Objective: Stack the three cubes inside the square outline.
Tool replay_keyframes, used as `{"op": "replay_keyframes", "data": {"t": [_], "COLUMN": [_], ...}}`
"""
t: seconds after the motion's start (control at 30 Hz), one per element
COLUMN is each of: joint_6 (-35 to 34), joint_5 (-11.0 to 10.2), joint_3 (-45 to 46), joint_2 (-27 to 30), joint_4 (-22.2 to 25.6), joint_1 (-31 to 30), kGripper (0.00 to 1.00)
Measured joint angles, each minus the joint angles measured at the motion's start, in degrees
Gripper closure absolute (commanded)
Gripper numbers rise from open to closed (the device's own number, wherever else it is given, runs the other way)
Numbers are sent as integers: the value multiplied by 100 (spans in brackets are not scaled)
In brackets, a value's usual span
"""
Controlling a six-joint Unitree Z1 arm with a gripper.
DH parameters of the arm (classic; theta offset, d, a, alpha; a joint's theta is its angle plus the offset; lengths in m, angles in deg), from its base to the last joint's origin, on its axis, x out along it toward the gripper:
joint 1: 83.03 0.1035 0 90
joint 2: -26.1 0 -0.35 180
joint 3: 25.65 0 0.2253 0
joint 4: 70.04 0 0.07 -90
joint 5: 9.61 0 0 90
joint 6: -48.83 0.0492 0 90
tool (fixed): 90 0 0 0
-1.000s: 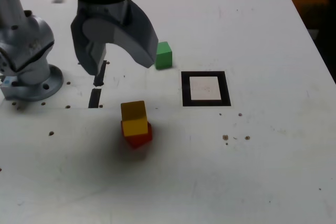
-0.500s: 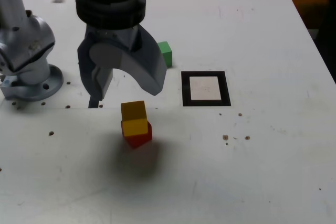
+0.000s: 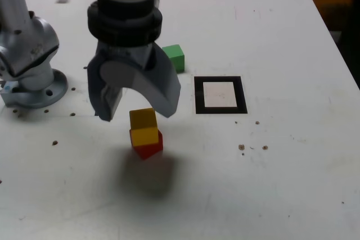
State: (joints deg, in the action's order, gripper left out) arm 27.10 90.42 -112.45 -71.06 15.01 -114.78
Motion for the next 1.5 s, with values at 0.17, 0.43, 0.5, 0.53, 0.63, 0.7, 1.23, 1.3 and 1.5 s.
{"op": "replay_keyframes", "data": {"t": [0.17, 0.43, 0.5, 0.53, 0.63, 0.7, 1.23, 1.3, 1.5], "joint_6": [120, 367, 401, 403, 441, 459, 616, 616, 616], "joint_5": [172, 395, 418, 420, 446, 459, 736, 736, 736], "joint_3": [1, 55, 71, 75, 123, 190, 466, 465, 434], "joint_2": [-189, -452, -474, -477, -484, -498, -559, -559, -559], "joint_4": [-70, -286, -320, -322, -364, -417, -705, -718, -752], "joint_1": [0, 0, 0, 0, 0, 0, 25, 25, 31], "kGripper": [13, 13, 13, 13, 14, 14, 41, 48, 66]}}
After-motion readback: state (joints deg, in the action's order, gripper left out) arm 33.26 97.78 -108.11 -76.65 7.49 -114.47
